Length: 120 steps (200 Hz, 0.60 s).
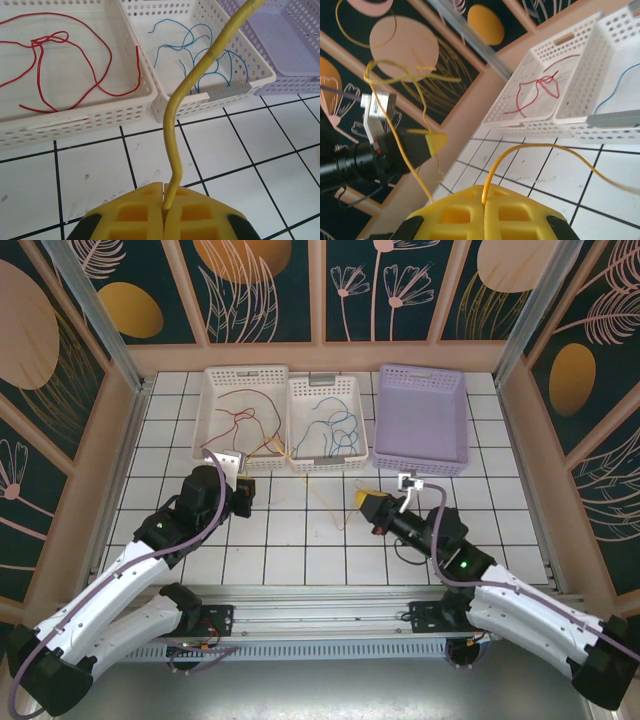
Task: Untangle the cables
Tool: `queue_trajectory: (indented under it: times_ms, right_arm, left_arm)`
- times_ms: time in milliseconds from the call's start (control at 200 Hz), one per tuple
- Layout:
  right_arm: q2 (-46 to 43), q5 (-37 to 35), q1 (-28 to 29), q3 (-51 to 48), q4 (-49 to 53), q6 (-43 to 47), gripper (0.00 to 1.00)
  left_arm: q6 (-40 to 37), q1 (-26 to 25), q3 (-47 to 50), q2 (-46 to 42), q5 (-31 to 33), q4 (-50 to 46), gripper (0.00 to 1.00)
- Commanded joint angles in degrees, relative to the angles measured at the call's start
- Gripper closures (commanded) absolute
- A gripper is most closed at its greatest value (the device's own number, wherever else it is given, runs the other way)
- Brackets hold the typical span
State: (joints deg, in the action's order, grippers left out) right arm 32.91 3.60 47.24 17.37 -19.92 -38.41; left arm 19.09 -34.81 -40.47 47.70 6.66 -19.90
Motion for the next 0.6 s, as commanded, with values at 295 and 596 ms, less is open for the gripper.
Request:
queue_trajectory:
  times_ms: [295, 596]
  right_arm:
    - [2.59, 13.36, 0.12, 0.67, -3.17, 1.60, 1.00]
    - [17.00, 14.09, 4.83, 6.50, -10.42, 4.56, 0.87]
  left_arm:
    - [-0.89, 0.40, 0.46, 0.36, 0.02, 0.74, 1.00]
    - [-0.72, 0.36, 0.40, 0.81, -0.15, 0.74, 1.00]
